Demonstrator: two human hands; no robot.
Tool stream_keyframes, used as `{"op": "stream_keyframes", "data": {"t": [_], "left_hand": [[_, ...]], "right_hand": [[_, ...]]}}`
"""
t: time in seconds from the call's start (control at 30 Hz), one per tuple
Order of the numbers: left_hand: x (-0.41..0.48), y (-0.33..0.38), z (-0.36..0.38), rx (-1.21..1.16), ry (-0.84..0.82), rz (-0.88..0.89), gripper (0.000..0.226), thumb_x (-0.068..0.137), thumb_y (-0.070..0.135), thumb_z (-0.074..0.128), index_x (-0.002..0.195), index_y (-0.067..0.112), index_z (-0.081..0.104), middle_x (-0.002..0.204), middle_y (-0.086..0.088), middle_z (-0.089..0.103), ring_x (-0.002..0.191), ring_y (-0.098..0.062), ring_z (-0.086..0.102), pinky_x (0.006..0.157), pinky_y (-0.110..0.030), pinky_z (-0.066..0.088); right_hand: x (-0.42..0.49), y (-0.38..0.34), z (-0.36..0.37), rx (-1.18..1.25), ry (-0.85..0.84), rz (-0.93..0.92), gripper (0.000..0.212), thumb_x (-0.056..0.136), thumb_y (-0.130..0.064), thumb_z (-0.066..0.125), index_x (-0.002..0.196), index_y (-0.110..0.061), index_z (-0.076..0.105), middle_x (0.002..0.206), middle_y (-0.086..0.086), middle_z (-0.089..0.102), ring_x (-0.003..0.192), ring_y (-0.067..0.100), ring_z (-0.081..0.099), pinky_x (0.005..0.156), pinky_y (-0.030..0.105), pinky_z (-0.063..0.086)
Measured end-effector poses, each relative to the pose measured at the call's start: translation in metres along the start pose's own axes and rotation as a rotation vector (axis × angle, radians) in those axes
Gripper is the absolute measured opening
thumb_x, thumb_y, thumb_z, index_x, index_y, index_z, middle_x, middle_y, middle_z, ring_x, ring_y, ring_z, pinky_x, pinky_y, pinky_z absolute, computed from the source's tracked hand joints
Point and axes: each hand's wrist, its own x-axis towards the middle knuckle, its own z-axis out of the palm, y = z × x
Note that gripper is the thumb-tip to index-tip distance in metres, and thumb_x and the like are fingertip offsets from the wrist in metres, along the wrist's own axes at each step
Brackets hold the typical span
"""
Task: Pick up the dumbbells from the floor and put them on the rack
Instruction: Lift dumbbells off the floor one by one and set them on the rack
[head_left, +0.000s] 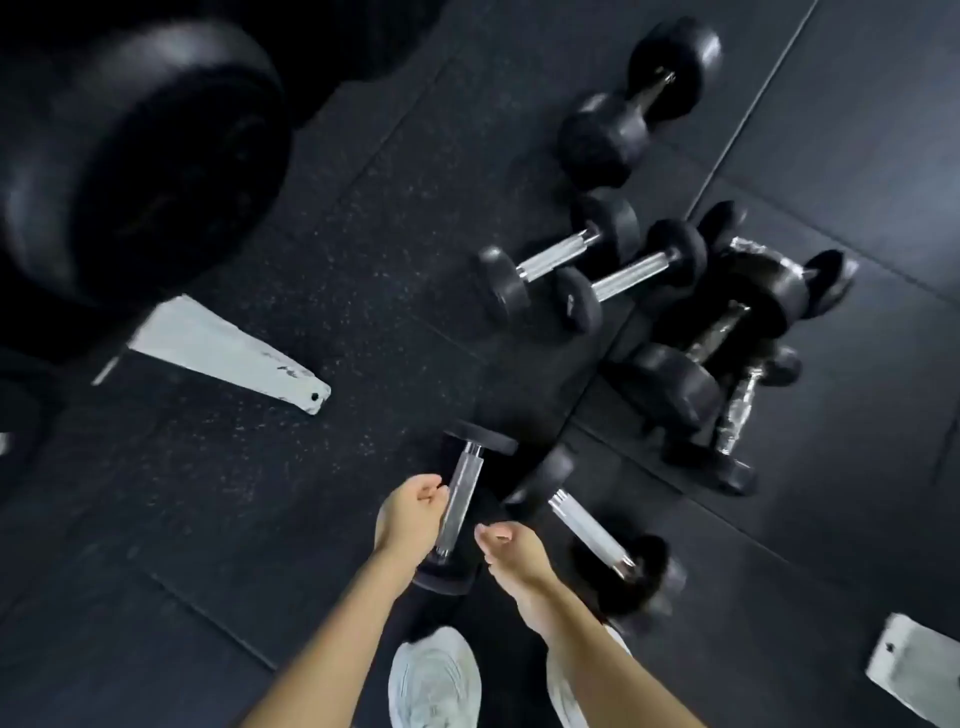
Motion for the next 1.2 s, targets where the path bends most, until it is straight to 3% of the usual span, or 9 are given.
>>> {"op": "stream_keyframes", "data": {"t": [0.13, 0.2, 0.27, 0.37, 0.53, 0.67, 0.87, 1.03, 1.2], "left_hand": [[0.041, -0.006, 0.021, 0.035, -0.135, -0.016, 0.044, 0.092, 0.028, 0.055, 0.134, 0.015, 0.05, 0.132, -0.002, 0.059, 0.12, -0.017, 0.055, 0.094, -0.025, 0.042], [0.065, -0.011, 0.028, -0.033, -0.241, -0.033, 0.037, 0.091, 0.028, 0.057, 0.126, 0.015, 0.056, 0.122, -0.001, 0.064, 0.11, -0.015, 0.058, 0.088, -0.026, 0.047], [0.077, -0.013, 0.029, -0.137, -0.319, -0.055, 0.033, 0.09, 0.029, 0.058, 0.118, 0.012, 0.061, 0.114, 0.0, 0.067, 0.108, -0.015, 0.059, 0.092, -0.029, 0.049], [0.079, -0.01, 0.03, -0.132, -0.322, -0.063, 0.034, 0.092, 0.025, 0.057, 0.121, 0.009, 0.061, 0.113, -0.005, 0.068, 0.109, -0.019, 0.061, 0.097, -0.032, 0.047], [0.048, 0.012, 0.017, -0.199, -0.268, -0.077, 0.03, 0.093, 0.021, 0.054, 0.12, 0.008, 0.061, 0.104, -0.002, 0.064, 0.102, -0.015, 0.057, 0.088, -0.028, 0.044], [-0.001, 0.036, -0.007, -0.242, -0.214, -0.048, 0.013, 0.092, 0.024, 0.055, 0.087, 0.019, 0.066, 0.095, -0.007, 0.067, 0.09, -0.017, 0.059, 0.089, -0.038, 0.05], [-0.111, 0.097, -0.053, -0.312, -0.035, 0.024, 0.025, 0.091, 0.027, 0.056, 0.072, 0.01, 0.059, 0.062, 0.003, 0.04, 0.061, -0.01, 0.034, 0.048, -0.018, 0.028], [-0.222, 0.165, -0.117, -0.456, 0.021, 0.034, 0.038, 0.087, 0.031, 0.06, 0.079, -0.007, 0.057, 0.068, -0.006, 0.046, 0.068, -0.018, 0.042, 0.063, -0.034, 0.041], [-0.345, 0.245, -0.204, -0.593, 0.054, 0.118, 0.012, 0.087, 0.022, 0.063, 0.082, 0.012, 0.069, 0.081, -0.006, 0.065, 0.079, -0.018, 0.059, 0.084, -0.048, 0.055]], "right_hand": [[0.037, 0.008, 0.017, 0.092, -0.093, 0.012, 0.021, 0.09, -0.031, 0.061, 0.08, -0.013, 0.059, 0.069, -0.002, 0.055, 0.058, 0.007, 0.047, 0.05, 0.015, 0.035], [0.058, 0.014, 0.024, 0.226, -0.208, 0.009, 0.026, 0.086, -0.028, 0.065, 0.102, -0.009, 0.067, 0.094, 0.005, 0.072, 0.086, 0.016, 0.066, 0.076, 0.021, 0.051], [0.069, 0.021, 0.026, 0.334, -0.274, 0.024, 0.032, 0.085, -0.024, 0.064, 0.112, -0.007, 0.066, 0.108, 0.012, 0.072, 0.107, 0.028, 0.065, 0.099, 0.038, 0.049], [0.07, 0.02, 0.029, 0.338, -0.251, 0.031, 0.02, 0.094, -0.013, 0.054, 0.11, -0.007, 0.065, 0.111, 0.018, 0.07, 0.107, 0.03, 0.064, 0.104, 0.045, 0.046], [0.034, -0.004, 0.017, 0.265, -0.229, 0.001, 0.02, 0.096, -0.008, 0.049, 0.109, -0.005, 0.064, 0.117, 0.024, 0.066, 0.111, 0.036, 0.061, 0.104, 0.05, 0.044], [-0.033, -0.042, -0.009, 0.143, -0.254, 0.001, 0.021, 0.098, -0.01, 0.046, 0.106, -0.011, 0.066, 0.109, 0.012, 0.069, 0.108, 0.028, 0.062, 0.105, 0.045, 0.043], [-0.178, -0.119, -0.041, -0.024, -0.21, -0.009, 0.025, 0.101, -0.03, 0.042, 0.098, -0.012, 0.059, 0.104, 0.012, 0.067, 0.098, 0.022, 0.062, 0.081, 0.025, 0.046], [-0.317, -0.191, -0.077, -0.163, -0.17, -0.095, 0.029, 0.101, -0.034, 0.039, 0.079, -0.017, 0.05, 0.071, -0.004, 0.047, 0.064, 0.009, 0.041, 0.056, 0.02, 0.033], [-0.446, -0.268, -0.108, -0.298, -0.181, -0.211, 0.023, 0.099, -0.028, 0.041, 0.095, -0.015, 0.059, 0.088, 0.005, 0.066, 0.077, 0.015, 0.059, 0.071, 0.031, 0.05]]}}
